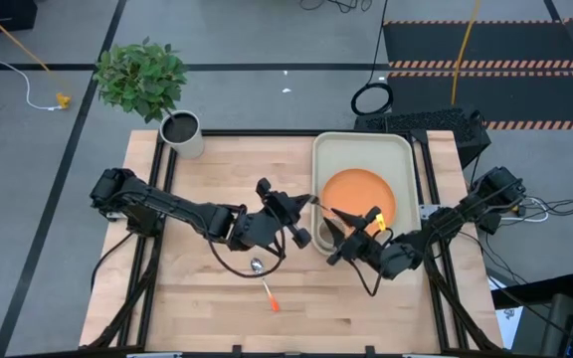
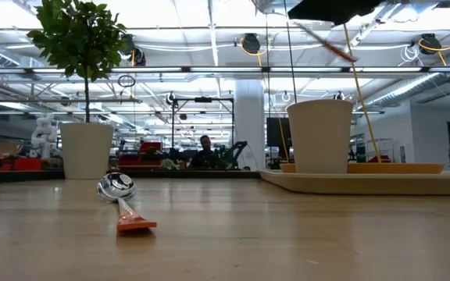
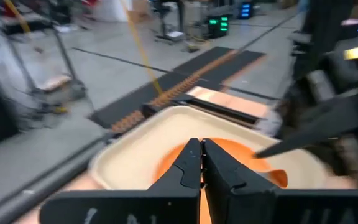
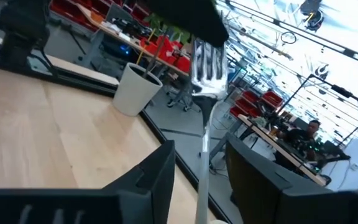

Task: Pick and place plate/cup/fork/spoon on tray
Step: Put the orange fork on the gray tray to the top of the orange plate

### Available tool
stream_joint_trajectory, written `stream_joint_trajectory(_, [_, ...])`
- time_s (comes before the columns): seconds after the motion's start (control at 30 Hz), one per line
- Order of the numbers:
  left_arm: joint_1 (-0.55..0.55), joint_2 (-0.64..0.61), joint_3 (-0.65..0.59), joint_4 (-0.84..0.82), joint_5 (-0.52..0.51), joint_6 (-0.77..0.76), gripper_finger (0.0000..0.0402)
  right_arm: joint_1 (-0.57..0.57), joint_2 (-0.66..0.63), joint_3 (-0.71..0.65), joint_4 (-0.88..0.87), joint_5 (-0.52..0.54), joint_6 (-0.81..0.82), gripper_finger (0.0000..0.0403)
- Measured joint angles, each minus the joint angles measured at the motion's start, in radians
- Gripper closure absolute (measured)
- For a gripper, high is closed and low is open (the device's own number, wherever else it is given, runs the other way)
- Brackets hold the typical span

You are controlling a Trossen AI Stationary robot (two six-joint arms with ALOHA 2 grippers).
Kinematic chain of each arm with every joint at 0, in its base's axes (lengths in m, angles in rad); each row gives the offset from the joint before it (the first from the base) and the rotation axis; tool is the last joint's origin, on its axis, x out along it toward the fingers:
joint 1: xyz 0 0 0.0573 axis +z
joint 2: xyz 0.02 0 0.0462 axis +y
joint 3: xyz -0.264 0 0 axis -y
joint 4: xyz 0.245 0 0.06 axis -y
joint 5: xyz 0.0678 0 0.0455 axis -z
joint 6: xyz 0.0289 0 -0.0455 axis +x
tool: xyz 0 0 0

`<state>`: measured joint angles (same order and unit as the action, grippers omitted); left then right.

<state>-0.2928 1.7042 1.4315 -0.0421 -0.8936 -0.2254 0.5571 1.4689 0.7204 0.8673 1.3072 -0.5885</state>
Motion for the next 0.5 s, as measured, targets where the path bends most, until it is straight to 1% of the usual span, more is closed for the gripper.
stream_joint_trajectory(0.07, [-0.002, 0.000, 0.000, 0.004, 0.032, -0.040, 0.0401, 0.000, 0.000, 0.000, -0.021, 0.001, 0.014, 0.0272])
stream_joint_trajectory(0.27, [-0.001, 0.000, 0.000, 0.017, 0.060, -0.104, 0.0401, 0.000, 0.000, 0.000, -0.034, 0.004, -0.012, 0.0290])
stream_joint_trajectory(0.43, [-0.002, 0.000, 0.000, -0.029, 0.063, -0.168, 0.0401, 0.014, 0.000, 0.000, -0.034, 0.053, -0.082, 0.0324])
stream_joint_trajectory(0.5, [0.002, 0.000, 0.000, -0.050, 0.064, -0.195, 0.0401, 0.016, 0.001, 0.000, -0.035, 0.054, -0.097, 0.0341])
